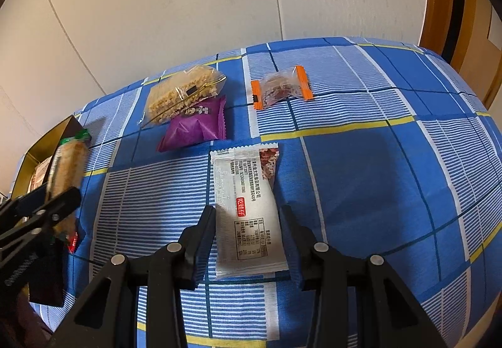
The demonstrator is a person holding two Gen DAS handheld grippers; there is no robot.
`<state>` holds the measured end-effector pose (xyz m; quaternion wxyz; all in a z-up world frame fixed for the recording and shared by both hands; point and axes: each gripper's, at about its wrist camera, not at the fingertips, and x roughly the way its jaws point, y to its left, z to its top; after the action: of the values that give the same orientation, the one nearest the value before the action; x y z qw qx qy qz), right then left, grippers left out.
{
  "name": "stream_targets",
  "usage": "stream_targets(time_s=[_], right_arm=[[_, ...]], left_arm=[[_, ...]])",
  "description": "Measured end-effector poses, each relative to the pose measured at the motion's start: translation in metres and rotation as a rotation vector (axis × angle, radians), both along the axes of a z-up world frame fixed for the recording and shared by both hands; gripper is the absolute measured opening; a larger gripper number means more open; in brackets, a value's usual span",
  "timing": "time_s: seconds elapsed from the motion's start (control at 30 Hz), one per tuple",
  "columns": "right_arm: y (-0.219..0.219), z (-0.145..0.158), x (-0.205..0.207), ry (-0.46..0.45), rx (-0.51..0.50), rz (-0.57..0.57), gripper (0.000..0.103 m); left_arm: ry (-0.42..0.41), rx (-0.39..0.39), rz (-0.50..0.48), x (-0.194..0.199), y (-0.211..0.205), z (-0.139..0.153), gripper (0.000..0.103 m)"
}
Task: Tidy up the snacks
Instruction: 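Carry the cracker pack into the gold tray and open the left tool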
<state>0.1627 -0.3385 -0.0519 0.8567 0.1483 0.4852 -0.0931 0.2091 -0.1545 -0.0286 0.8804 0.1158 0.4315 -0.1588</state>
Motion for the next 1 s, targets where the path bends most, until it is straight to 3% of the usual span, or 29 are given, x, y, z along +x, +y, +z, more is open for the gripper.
stream_targets(time_s=[0.2, 0.43, 0.7, 1.0], right_arm=[[-0.001, 0.001, -0.001, -0.007, 0.008, -0.009, 0.039], [-0.003, 0.005, -0.007, -0.032, 0.022, -0.018, 0.037], [-0.001, 0.014, -0.012, -0.087, 0.061, -0.001, 0.037], [-0.001, 0.018, -0.013, -0.119, 0.072, -0.011, 0.037]], left_arm=[[0.009, -0.063, 0.032, -0.002, 0.030, 0.015, 0.049], [0.008, -0.082, 0.088, 0.005, 0.079, 0.023, 0.049], [0.080, -0.129, 0.218, 0.024, 0.151, 0.008, 0.049], [0.172, -0.113, 0.249, 0.036, 0.194, -0.019, 0.049]])
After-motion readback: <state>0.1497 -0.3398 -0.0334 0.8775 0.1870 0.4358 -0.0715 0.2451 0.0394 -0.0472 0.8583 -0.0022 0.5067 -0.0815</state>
